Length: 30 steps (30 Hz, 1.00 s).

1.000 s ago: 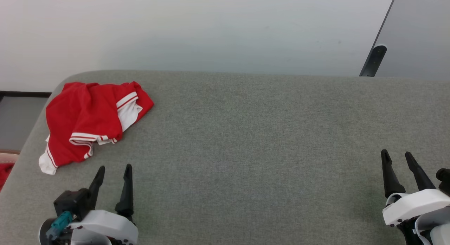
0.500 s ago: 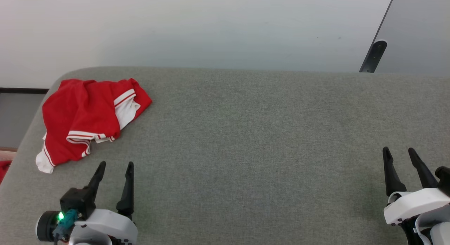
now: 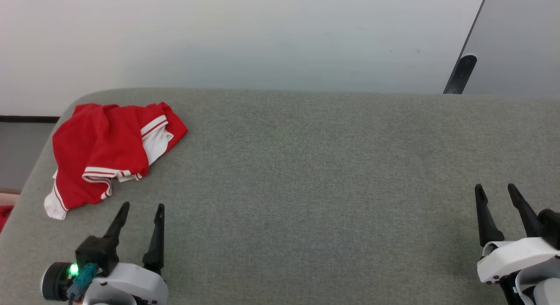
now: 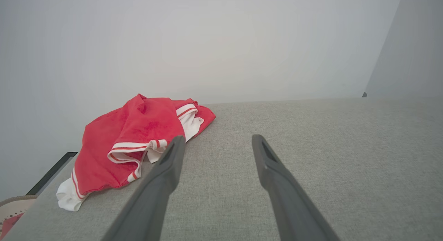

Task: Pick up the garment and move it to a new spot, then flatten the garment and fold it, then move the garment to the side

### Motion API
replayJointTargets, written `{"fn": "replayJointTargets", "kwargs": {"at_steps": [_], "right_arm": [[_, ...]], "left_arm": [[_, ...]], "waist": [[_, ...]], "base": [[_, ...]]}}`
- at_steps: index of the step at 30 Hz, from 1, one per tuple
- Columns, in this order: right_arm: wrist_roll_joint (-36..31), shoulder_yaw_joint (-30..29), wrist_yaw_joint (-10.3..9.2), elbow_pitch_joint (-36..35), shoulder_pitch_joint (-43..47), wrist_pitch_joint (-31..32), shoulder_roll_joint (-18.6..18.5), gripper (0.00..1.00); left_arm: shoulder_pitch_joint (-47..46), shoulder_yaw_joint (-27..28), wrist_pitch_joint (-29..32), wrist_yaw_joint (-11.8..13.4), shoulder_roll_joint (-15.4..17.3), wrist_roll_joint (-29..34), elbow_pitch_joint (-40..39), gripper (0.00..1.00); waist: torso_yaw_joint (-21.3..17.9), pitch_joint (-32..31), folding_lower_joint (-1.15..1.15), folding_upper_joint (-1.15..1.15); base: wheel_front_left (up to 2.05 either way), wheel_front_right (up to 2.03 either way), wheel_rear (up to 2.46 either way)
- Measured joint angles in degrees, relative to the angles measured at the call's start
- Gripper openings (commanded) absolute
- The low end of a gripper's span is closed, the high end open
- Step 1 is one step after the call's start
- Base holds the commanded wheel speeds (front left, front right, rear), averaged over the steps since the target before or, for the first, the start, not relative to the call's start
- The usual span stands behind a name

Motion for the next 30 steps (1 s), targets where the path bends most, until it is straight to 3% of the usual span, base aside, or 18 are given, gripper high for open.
{"fn": "replayJointTargets", "kwargs": {"at_steps": [14, 24, 30], "right_arm": [[0.55, -0.42, 0.0, -0.41, 0.4, -0.07, 0.01, 1.0], [1.21, 0.8, 0.0, -0.23, 0.73, -0.07, -0.3, 1.0], [1.27, 3.32, 0.0, 0.08, 0.66, 0.03, -0.48, 1.0]], "left_arm": [[-0.08, -0.12, -0.12, -0.29, -0.31, -0.74, 1.38, 1.0], [0.05, 0.73, -0.12, 0.2, -1.12, -1.59, 1.51, 1.0], [1.41, 1.42, -0.14, 1.07, -1.59, -1.66, 0.93, 1.0]], "waist": [[0.88, 0.06, 0.0, 0.0], [4.69, -0.5, 0.0, 0.0], [9.21, -0.98, 0.0, 0.0]], "base": [[0.0, 0.0, 0.0], [0.0, 0.0, 0.0], [0.0, 0.0, 0.0]]}}
